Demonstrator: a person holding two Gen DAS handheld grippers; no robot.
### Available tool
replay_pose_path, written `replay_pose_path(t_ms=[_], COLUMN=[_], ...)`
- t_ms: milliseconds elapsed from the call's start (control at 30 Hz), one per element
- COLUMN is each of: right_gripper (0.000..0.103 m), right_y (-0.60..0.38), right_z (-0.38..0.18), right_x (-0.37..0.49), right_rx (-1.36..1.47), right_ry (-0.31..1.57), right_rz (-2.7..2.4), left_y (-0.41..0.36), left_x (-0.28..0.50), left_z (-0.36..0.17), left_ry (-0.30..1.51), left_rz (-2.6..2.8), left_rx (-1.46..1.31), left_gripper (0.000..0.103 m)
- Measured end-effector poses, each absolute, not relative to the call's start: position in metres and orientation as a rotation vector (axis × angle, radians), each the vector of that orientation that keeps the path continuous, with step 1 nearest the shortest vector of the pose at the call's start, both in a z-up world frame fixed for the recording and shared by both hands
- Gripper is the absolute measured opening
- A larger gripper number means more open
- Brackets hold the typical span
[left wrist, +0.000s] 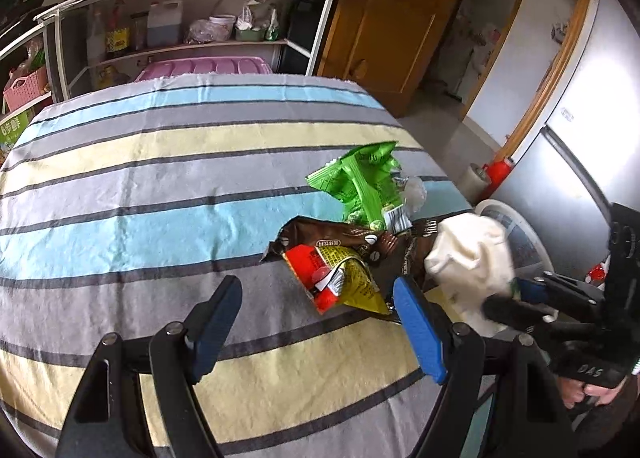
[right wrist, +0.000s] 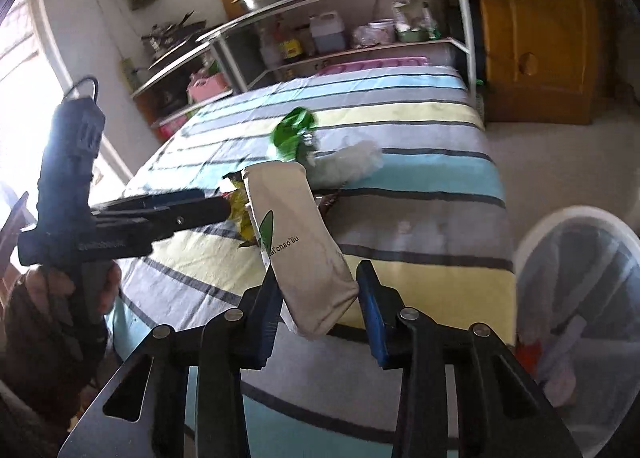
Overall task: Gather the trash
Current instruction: 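Grasp the red-yellow wrapper with the left tool while the right tool grasps the white paper bag, then carry the wrapper and white paper bag over the bin and open both tools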
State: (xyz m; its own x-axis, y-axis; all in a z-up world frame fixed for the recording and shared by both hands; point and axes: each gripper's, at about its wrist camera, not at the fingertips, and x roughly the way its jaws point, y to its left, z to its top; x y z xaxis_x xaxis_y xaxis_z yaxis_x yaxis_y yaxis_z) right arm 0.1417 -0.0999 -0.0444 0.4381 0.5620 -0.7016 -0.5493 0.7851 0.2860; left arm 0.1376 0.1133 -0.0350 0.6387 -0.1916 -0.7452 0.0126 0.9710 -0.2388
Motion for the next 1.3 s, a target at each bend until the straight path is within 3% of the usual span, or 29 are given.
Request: replay_pose_path(t_ms=[267,567,1300], right_gripper=[0.038,0.038,0.038], right_y=[-0.12,-0.123,-0.137], right_z=[-0.042,-0.042,-0.018], right_x=[0.138,0.135,0.121], right_rx=[0.088,0.098,0.108], right_ry=[0.876,0.867,0.796], right_rz=[0.629,0.634,0.574], left_y=[0.094,0.097,0.097], left_x=[0.147,0.145,0.116], left_z=[-0.044,-0.043,-0.006], left_ry=[0.885,0.882,0.792], left_rz=[-0.077,-0.058,-0.068], left_rx=[-0.155,-0.151,-0.152], left_gripper=[0.076,0.042,0.04])
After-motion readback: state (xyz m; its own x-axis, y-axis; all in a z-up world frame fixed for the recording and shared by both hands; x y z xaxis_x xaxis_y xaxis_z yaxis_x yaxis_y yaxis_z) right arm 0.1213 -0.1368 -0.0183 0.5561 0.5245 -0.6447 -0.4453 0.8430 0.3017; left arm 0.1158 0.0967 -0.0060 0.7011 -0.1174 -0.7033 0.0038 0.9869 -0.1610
